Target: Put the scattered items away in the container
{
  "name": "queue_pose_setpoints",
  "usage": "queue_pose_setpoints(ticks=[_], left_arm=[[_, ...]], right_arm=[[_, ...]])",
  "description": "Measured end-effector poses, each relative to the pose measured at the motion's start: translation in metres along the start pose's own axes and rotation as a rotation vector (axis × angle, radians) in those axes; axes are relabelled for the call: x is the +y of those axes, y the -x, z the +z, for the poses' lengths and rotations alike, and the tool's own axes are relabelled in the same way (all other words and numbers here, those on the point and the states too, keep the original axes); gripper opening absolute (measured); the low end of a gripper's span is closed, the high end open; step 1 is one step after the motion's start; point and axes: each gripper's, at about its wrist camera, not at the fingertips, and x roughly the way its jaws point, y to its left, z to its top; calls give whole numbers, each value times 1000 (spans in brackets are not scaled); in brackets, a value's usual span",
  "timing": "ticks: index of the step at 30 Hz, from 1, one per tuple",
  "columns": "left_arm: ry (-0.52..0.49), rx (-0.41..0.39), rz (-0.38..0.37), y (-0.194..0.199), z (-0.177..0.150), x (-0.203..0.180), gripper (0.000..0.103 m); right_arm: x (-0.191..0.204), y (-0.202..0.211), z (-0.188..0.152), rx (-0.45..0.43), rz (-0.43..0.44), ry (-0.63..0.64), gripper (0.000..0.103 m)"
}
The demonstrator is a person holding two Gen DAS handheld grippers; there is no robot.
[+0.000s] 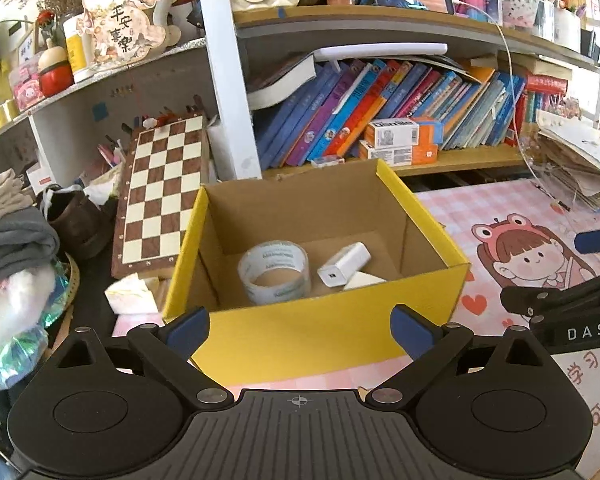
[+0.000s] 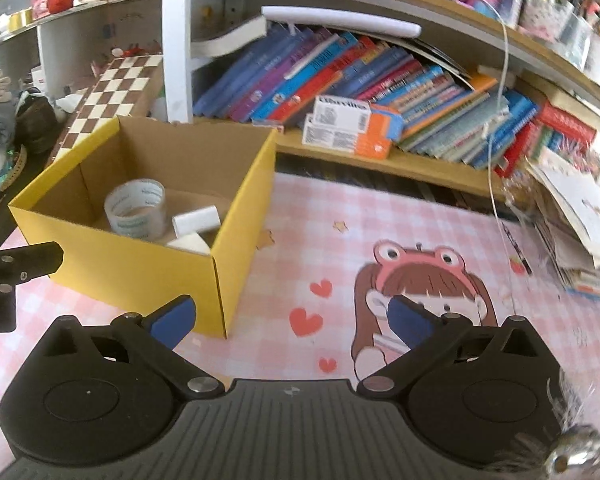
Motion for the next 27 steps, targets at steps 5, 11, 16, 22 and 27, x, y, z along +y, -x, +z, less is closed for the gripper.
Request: queue_pose_setpoints(ticks=[5,11,16,22,27], left_arm=[[-5,25,-10,0,-4,-8,99],[37,46,-20,1,-5,-11,99],[86,64,-25,1,-6,-12,99],[93,66,10,3,-6,-20,99],[97,64,30,3,-6,-24,102]], right_arm=[[-4,6,-8,7,7,-22,103],[-11,12,-9,3,-3,-49,103],[-18,17,-9,13,-2,-90,103],[-21,17,-12,20,-31,-115,103],[-25,16,-12,20,-46,-123,103]])
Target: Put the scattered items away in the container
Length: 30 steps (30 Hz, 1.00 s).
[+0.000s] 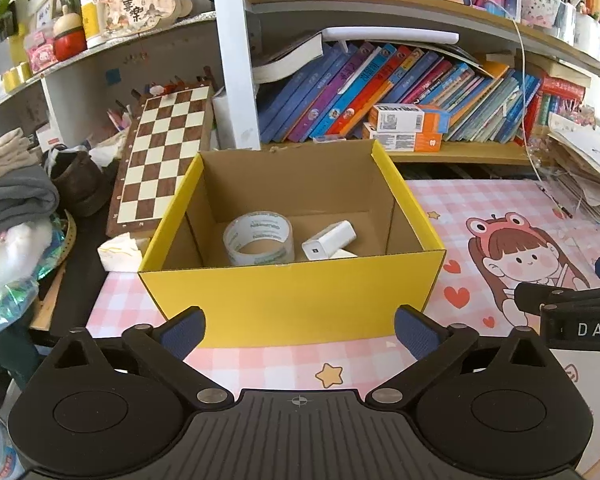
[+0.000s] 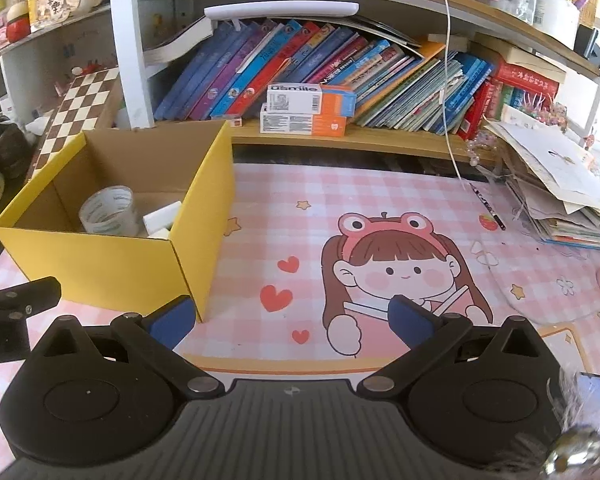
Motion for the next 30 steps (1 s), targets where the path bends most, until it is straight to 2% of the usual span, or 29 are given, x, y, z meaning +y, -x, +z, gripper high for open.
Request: queue_pose_setpoints(ticks=[30], left_arm=[[22,66,-15,-11,-6,-11,103]], right_arm=[[-5,-7,-5,28,-1,28,103]])
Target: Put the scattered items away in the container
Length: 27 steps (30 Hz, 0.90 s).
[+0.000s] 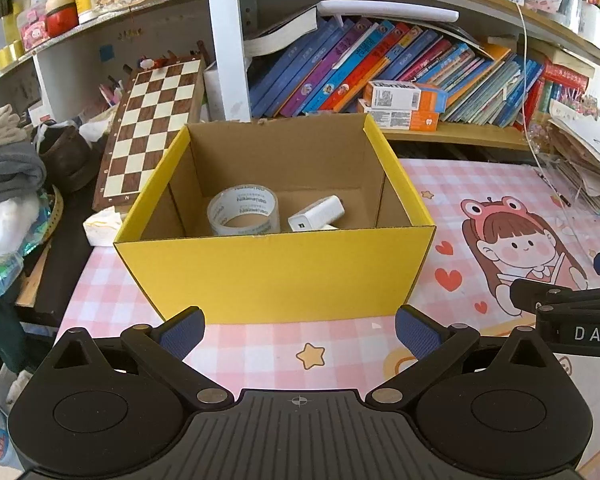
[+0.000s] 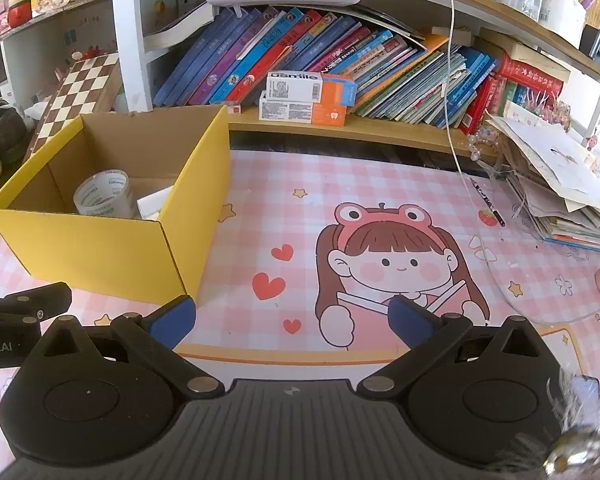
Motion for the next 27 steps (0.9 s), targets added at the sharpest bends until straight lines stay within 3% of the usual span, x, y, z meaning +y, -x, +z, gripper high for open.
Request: queue_pose_setpoints(ticks=[27], left_arm=[[6,37,-3,-6,-2,1,103]], right_arm=[[4,-4,0,29,21,5,103]])
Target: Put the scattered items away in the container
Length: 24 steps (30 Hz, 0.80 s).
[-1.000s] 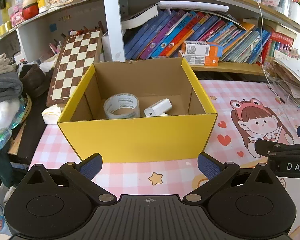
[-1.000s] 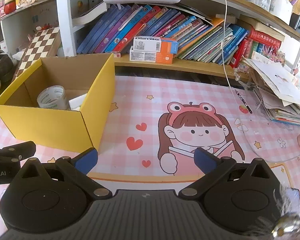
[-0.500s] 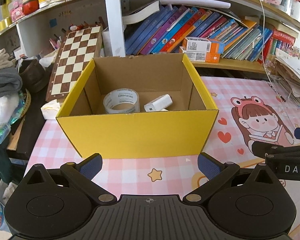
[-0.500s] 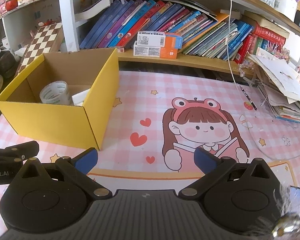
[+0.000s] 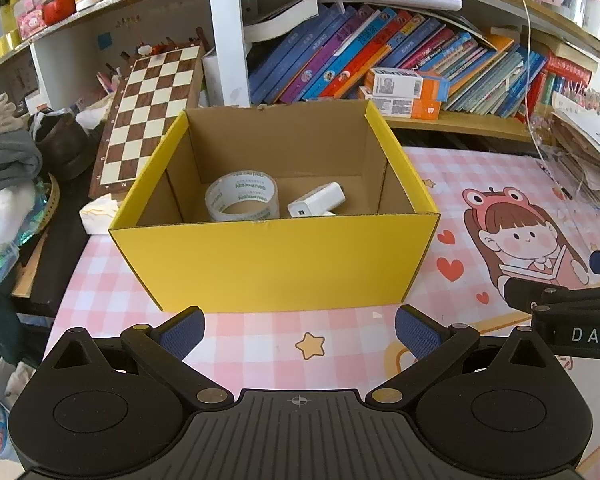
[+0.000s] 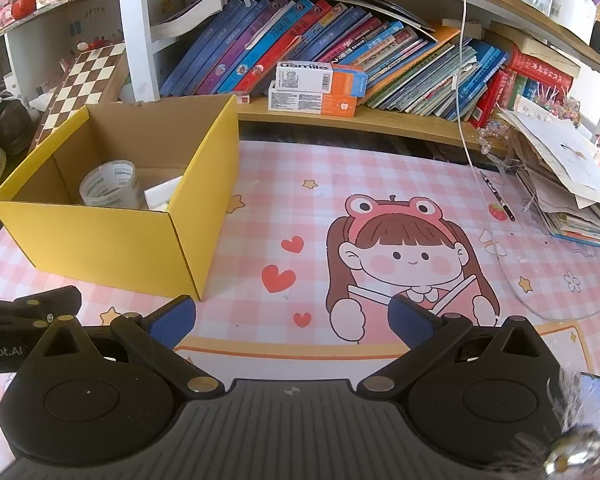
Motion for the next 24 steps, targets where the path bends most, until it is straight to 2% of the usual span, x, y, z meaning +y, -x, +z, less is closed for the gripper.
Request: queue_pose_setpoints(ticks=[15,24], left_arm=[[5,-4,21,4,0,7,103],[1,-8,9,4,0,7,103]], right_arm=[[8,-1,1,4,21,0,103],[8,-1,2,4,17,3,103]])
